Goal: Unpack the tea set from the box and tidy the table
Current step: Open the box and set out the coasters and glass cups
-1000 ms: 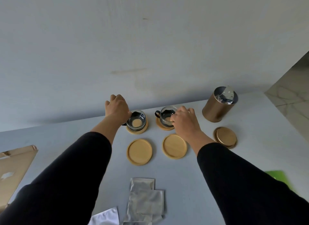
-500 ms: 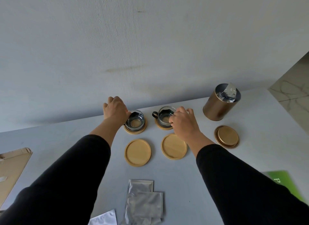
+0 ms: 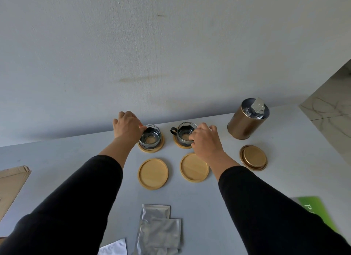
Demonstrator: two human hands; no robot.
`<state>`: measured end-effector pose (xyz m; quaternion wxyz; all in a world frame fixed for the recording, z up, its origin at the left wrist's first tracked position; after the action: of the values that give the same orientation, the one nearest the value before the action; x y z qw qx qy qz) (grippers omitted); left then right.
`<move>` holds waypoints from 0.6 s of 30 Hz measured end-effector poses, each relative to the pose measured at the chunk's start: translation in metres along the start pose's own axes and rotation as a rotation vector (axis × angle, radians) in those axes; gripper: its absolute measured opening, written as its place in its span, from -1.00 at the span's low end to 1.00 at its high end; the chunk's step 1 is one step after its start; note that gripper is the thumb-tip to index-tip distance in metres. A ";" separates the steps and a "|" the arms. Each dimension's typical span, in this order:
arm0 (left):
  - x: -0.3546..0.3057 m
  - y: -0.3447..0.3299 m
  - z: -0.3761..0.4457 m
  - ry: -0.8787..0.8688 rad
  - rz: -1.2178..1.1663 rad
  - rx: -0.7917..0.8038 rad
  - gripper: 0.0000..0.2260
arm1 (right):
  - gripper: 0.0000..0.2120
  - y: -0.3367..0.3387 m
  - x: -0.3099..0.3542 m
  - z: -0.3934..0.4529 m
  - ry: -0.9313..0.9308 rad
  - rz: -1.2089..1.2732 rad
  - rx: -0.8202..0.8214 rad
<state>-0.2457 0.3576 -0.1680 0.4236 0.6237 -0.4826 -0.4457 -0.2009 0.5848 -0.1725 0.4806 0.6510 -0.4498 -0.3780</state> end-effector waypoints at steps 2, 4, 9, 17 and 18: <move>0.001 0.001 -0.004 -0.015 -0.036 -0.007 -0.70 | -0.74 0.000 0.001 -0.002 0.004 0.025 -0.012; 0.003 0.004 -0.010 -0.015 -0.054 -0.019 -0.70 | -0.73 0.004 0.001 -0.004 -0.004 0.044 -0.033; 0.017 0.028 -0.036 -0.006 -0.067 -0.038 -0.71 | -0.72 0.031 0.015 -0.015 0.011 0.052 -0.095; 0.074 0.092 -0.121 -0.018 -0.058 -0.103 -0.75 | -0.79 0.108 0.096 -0.068 0.054 0.046 -0.180; 0.085 0.098 -0.136 -0.024 -0.054 -0.106 -0.75 | -0.75 0.112 0.109 -0.075 0.059 0.035 -0.158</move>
<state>-0.1244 0.2707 -0.0537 0.4383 0.6077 -0.4464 -0.4892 -0.1227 0.4876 -0.0514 0.5502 0.6138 -0.4155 -0.3846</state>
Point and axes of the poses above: each hand's wrist, its own z-axis towards the middle knuckle, its own y-axis out of the back of the hand, x = y × z, the point moved 7 cm from there along z, towards the middle knuckle, and after that the axes turned 15 degrees about x, right-handed, at the moved point
